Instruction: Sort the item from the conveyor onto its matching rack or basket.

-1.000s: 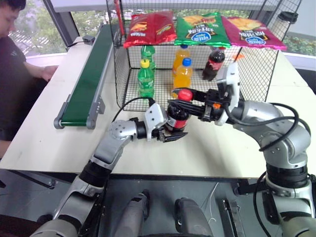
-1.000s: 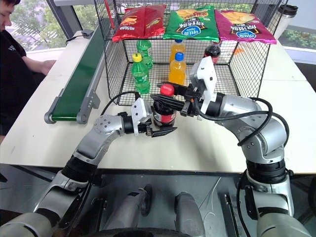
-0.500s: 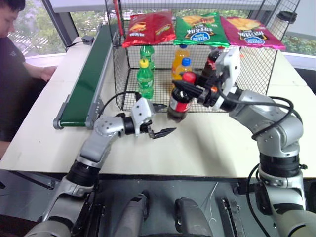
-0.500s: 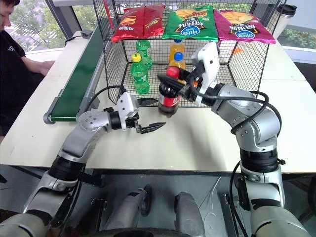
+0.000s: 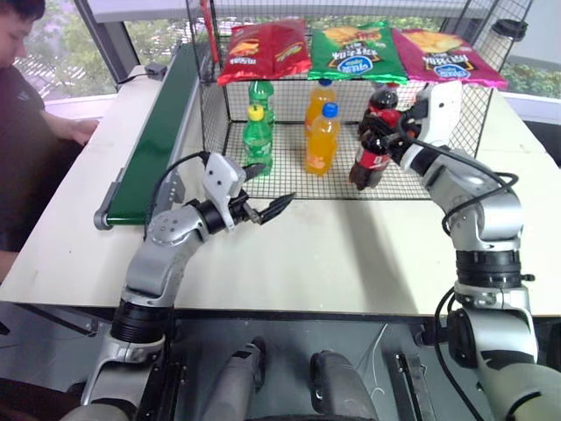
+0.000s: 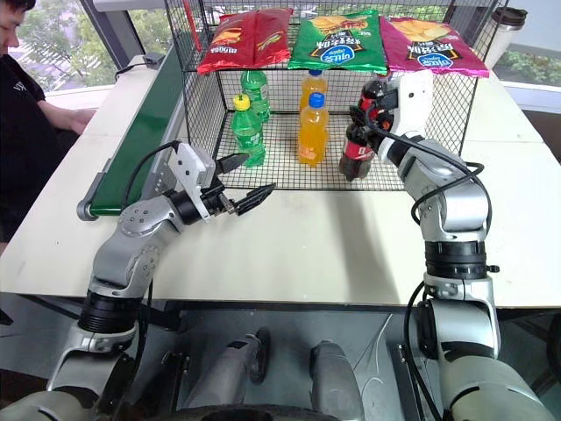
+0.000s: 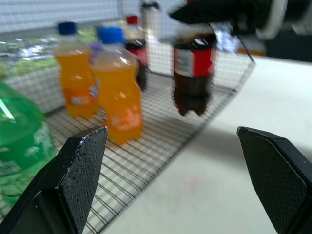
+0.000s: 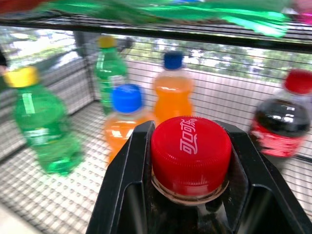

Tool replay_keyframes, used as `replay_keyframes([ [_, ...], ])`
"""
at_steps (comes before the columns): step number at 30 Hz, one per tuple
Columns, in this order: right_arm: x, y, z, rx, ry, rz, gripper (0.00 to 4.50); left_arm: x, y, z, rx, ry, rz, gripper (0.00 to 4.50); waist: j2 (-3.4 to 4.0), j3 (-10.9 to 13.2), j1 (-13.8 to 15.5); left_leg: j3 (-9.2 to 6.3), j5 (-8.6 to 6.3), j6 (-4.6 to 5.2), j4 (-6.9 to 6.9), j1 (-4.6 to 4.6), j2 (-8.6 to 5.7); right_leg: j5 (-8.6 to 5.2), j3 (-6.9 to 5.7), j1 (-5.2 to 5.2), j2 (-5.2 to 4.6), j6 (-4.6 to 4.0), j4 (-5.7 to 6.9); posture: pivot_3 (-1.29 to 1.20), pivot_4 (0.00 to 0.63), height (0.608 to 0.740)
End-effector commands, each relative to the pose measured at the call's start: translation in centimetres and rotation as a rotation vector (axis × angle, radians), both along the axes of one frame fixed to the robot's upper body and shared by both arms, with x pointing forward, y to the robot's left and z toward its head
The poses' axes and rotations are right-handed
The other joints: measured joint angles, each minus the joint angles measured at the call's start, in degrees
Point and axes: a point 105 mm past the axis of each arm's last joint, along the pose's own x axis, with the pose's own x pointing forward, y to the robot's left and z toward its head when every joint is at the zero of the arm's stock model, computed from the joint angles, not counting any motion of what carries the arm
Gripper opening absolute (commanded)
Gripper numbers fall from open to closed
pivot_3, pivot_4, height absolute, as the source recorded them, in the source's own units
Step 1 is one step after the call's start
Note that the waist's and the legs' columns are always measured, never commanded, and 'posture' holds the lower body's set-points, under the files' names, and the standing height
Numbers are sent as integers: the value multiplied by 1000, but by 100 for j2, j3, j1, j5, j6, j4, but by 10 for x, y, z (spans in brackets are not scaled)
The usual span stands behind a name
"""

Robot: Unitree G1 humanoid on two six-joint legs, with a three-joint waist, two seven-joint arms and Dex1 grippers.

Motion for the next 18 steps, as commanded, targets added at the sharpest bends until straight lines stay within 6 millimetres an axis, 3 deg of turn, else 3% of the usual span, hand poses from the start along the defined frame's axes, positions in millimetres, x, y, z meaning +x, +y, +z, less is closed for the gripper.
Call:
replay_keyframes([
  [1, 2, -12, 36, -11, -151, -64, 1173, -6, -6, 9, -24, -35, -2, 4423, 0, 0, 0, 0, 0, 0, 0, 1, 0, 0, 0, 1, 1, 1, 0, 0, 150, 738],
  [18, 30, -20, 23, 15, -171, -115, 1173, -4, -21, 1, 8, -26, -24, 4423, 2, 0, -10, 3, 3, -4, 0, 7, 2, 1, 6, 0, 18, 1, 14, 0, 150, 738],
])
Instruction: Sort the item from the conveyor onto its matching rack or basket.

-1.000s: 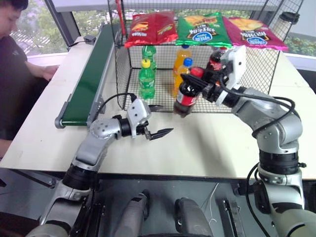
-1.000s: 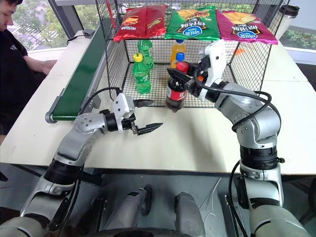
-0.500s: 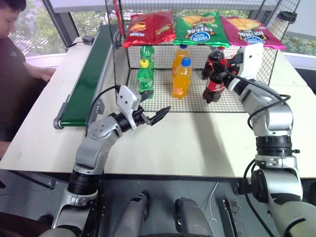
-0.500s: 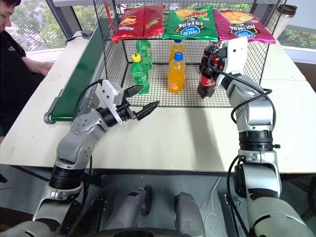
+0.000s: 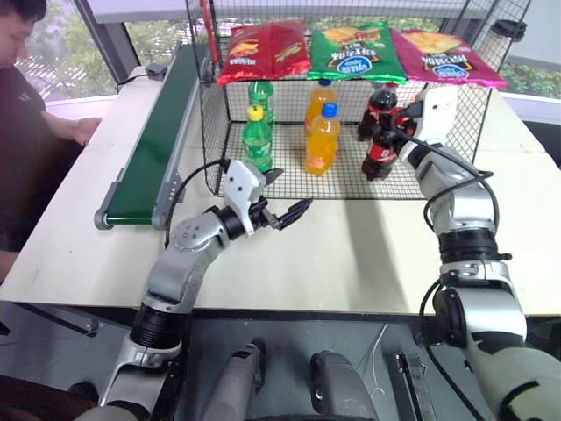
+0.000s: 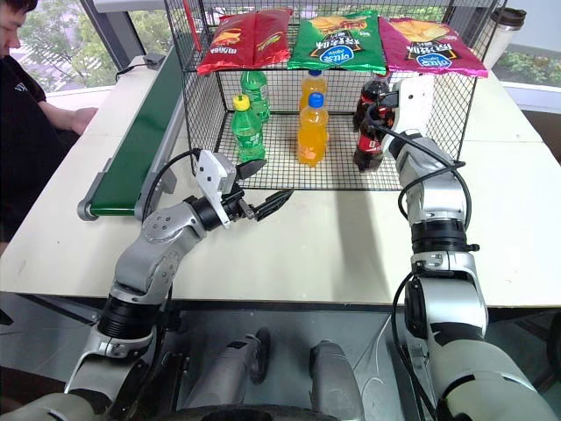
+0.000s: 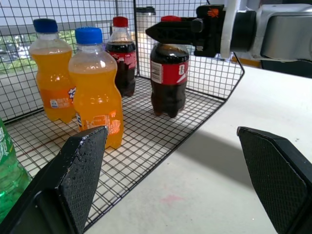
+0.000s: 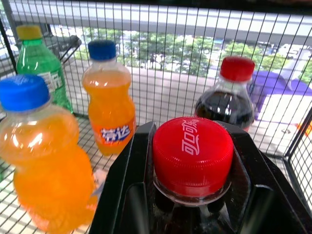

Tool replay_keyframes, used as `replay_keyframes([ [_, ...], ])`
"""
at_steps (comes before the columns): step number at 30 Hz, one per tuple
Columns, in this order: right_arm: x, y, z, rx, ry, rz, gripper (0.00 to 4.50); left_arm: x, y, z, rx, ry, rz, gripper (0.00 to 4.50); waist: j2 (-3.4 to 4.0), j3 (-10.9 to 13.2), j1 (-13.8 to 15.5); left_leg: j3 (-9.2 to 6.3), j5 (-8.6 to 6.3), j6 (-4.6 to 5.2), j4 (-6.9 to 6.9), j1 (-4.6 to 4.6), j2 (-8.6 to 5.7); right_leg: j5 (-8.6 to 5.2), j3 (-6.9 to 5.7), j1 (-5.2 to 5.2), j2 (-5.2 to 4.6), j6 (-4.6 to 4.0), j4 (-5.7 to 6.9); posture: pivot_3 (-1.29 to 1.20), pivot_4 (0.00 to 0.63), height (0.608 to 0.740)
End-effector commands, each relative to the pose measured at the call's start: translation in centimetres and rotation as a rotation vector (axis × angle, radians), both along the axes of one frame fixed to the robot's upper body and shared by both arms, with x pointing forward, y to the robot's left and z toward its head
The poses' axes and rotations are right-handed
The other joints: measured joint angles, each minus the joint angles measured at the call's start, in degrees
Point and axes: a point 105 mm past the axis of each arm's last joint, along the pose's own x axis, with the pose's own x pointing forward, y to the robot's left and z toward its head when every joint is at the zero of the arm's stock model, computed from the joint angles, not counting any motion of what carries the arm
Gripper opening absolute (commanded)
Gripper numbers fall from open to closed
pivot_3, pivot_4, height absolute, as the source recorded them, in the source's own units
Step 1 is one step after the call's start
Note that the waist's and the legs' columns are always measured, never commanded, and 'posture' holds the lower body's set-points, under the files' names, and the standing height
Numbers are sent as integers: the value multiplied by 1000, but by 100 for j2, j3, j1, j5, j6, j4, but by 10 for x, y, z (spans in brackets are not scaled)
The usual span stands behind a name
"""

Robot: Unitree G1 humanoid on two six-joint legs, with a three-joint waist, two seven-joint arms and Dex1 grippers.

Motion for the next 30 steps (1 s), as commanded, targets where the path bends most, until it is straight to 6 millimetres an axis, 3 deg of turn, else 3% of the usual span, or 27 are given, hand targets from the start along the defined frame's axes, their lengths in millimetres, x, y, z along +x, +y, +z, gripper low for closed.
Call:
replay_keyframes([
  [1, -2, -4, 38, 0, -133, -8, 1173, -1, -2, 11, -4, -48, -5, 4423, 0, 0, 4, 0, 0, 0, 0, 0, 0, 0, 0, 0, 0, 0, 0, 0, 150, 738],
  [4, 1, -7, 35, 6, -123, -18, 1173, -2, -1, 11, 3, -48, -9, 4423, 0, 0, 5, 0, 0, 0, 0, 0, 0, 0, 0, 1, 0, 0, 0, 0, 150, 738],
  [11, 3, -6, 23, -15, -88, -5, 4482, -2, 0, 12, 13, -50, -5, 4500, 1, -1, -7, 0, 0, -1, 0, 4, 0, 0, 2, 3, 1, 0, 2, 0, 150, 738],
  [19, -5, -7, 21, -33, -78, 5, 4482, -2, 2, 10, 20, -47, 0, 4500, 1, -1, -1, -1, 1, -1, 0, 12, 1, 0, 3, 9, 2, -1, 4, 0, 150, 738],
  [30, -50, -17, 18, -84, -40, 59, 4482, -1, 12, -5, 45, -4, 27, 4500, 2, -2, 12, -2, 0, -1, 2, 12, 2, 0, 4, 9, 0, -2, 5, 0, 150, 738],
])
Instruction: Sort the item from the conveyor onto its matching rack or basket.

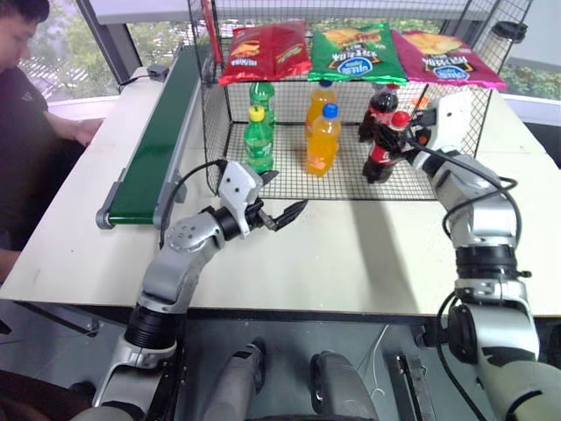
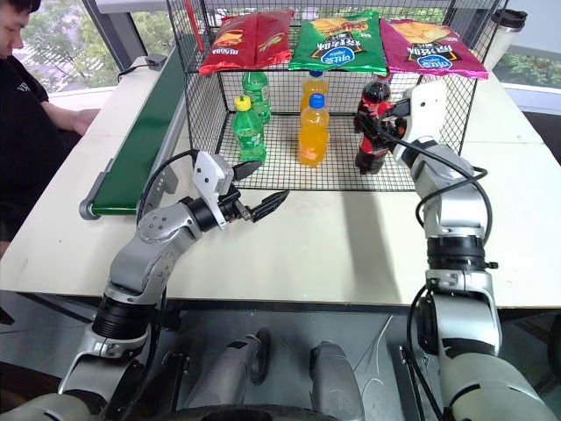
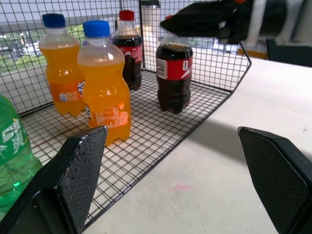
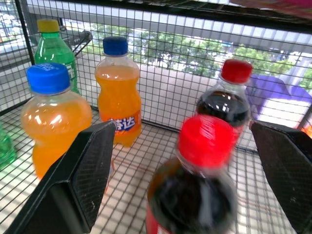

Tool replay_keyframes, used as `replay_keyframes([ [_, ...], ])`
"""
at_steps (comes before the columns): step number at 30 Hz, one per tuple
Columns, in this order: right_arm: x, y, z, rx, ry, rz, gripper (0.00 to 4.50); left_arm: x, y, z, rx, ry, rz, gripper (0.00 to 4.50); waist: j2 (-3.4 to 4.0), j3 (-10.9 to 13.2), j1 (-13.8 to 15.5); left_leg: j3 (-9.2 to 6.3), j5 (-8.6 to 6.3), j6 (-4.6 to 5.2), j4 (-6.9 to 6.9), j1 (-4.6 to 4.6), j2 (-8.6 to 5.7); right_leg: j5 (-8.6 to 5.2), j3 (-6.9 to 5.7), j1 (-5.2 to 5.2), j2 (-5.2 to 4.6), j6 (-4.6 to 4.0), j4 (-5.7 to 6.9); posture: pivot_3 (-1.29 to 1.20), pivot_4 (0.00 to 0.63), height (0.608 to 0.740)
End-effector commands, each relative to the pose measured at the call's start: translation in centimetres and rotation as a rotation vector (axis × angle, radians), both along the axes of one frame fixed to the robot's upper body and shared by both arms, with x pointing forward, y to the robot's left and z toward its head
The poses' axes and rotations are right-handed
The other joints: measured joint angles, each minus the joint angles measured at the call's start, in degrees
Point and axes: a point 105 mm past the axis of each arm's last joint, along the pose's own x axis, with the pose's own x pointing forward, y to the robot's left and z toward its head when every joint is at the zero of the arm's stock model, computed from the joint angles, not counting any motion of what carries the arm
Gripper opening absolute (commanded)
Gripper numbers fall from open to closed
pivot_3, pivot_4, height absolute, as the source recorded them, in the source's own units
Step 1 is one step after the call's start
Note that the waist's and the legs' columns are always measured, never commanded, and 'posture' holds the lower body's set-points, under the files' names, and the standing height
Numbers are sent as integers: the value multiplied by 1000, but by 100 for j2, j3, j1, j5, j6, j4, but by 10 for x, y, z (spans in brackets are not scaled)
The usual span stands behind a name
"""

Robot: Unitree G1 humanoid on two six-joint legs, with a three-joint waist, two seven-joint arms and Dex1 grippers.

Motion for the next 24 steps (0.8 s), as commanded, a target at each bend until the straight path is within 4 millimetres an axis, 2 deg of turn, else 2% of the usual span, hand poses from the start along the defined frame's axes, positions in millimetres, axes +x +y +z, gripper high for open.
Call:
replay_keyframes([
  [1, -19, -6, 15, 2, -41, 4, 4482, -2, 6, 0, 9, -12, 11, 4500, 0, -1, -1, 0, 0, 0, 0, 0, 1, 0, 0, 0, -1, -1, 0, 0, 150, 738],
  [5, -38, 6, -5, 24, 43, 95, 4482, -3, 13, -5, 19, 14, 27, 4500, 1, -1, 0, -1, -1, 0, -1, 1, 2, -1, 0, 1, -11, -1, 0, 0, 150, 738],
  [7, -49, 19, -21, 26, 97, 171, 4482, -1, 18, -8, 32, 25, 49, 4500, 1, -1, 2, -1, -1, 1, -1, 1, 2, -1, 0, 0, -13, -2, 0, 0, 150, 738],
  [9, -66, 46, -37, 64, 149, 308, 4482, -2, 23, -11, 34, 40, 64, 4500, 1, -2, 3, -1, -1, 1, 1, 1, 2, -1, -1, 2, -14, -2, 0, 0, 150, 738],
  [13, -87, 77, -53, 131, 219, 469, 4482, -6, 28, -15, 26, 61, 89, 4500, 2, -2, -14, -2, -1, 1, 1, 2, 3, -3, -1, 1, -16, -6, 0, 0, 150, 738],
  [18, -100, 97, -71, 169, 293, 582, 4482, -9, 35, -22, 21, 70, 128, 4500, 1, -3, 16, -2, -10, -13, 5, 2, 1, -13, -2, 6, -20, -23, -2, 0, 150, 738],
  [21, -99, 98, -73, 175, 300, 585, 4482, -10, 37, -24, 19, 77, 133, 4500, 0, -3, 17, -2, -11, -14, 5, 2, 0, -13, -3, 8, -22, -23, -5, 0, 150, 738],
  [24, -92, 101, -91, 151, 312, 561, 4482, -11, 39, -34, -2, 112, 163, 4500, 0, -4, 9, -3, -12, -15, 5, 2, 1, -13, -4, 8, -22, -24, -5, 0, 150, 738],
])
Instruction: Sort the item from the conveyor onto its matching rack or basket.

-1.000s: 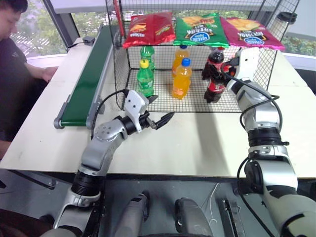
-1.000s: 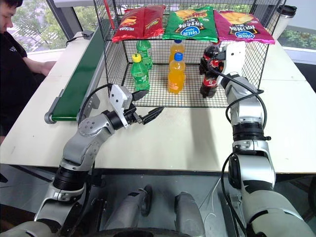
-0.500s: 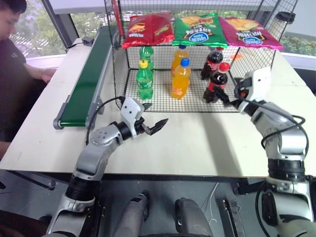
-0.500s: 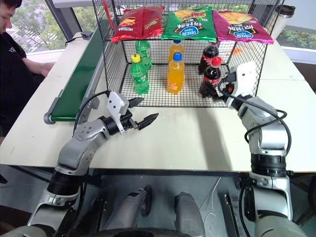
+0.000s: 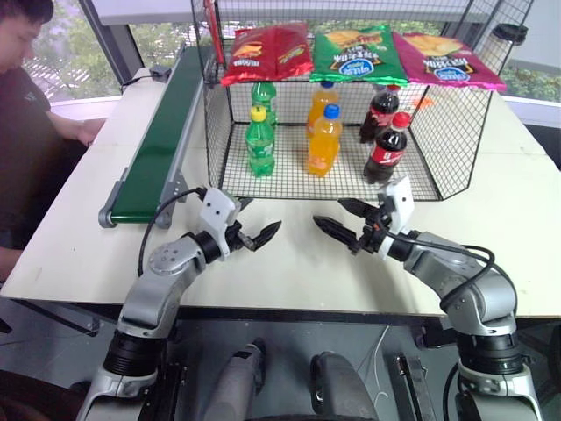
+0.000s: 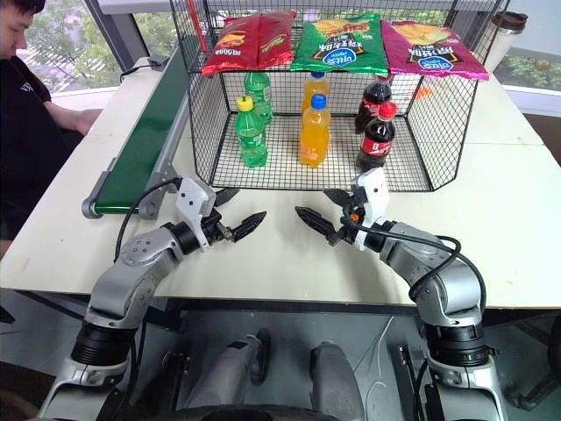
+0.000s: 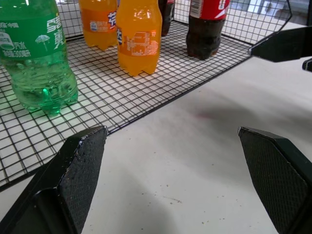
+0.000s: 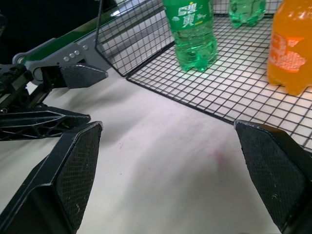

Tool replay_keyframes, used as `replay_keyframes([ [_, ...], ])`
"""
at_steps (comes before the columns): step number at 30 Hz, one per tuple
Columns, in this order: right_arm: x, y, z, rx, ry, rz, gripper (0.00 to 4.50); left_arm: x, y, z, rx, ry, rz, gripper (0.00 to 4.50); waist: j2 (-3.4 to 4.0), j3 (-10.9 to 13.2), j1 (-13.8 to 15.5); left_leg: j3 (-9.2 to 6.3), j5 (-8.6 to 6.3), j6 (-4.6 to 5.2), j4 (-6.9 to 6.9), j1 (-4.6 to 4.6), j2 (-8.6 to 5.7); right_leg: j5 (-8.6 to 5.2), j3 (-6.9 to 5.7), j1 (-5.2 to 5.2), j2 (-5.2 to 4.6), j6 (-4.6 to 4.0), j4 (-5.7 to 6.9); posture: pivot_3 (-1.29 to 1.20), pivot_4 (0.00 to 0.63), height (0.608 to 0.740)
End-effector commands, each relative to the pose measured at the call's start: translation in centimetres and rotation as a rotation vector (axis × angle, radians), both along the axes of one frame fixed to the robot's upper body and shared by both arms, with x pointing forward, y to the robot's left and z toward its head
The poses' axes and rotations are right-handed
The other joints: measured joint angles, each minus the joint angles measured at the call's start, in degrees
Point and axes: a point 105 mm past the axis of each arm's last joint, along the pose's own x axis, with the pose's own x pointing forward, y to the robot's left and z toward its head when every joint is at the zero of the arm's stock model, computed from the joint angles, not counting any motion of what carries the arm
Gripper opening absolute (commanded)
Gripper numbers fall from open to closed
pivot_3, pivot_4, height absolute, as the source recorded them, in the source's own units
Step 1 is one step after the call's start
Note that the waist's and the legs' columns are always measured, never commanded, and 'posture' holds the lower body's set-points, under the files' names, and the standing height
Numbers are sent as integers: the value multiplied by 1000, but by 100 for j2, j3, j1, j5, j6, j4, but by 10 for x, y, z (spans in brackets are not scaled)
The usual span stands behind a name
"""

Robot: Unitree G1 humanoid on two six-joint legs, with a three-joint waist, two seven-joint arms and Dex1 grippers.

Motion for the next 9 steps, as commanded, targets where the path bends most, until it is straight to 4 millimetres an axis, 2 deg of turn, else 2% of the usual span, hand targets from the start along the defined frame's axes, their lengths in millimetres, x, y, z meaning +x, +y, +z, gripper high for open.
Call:
replay_keyframes([
  [1, 5, 6, -9, -8, -21, -5, 4482, -2, 3, 4, -40, -23, 30, 4500, 0, -1, -6, 0, 0, 0, 0, 1, 0, 0, 0, 0, 0, 0, 0, 0, 150, 738],
  [9, 20, 1, -20, 24, -14, -73, 4482, 3, 5, -8, -21, -7, 66, 4500, 0, -1, 1, 0, 0, 0, 0, 0, 0, 1, -2, -1, 2, 1, 0, 0, 150, 738],
])
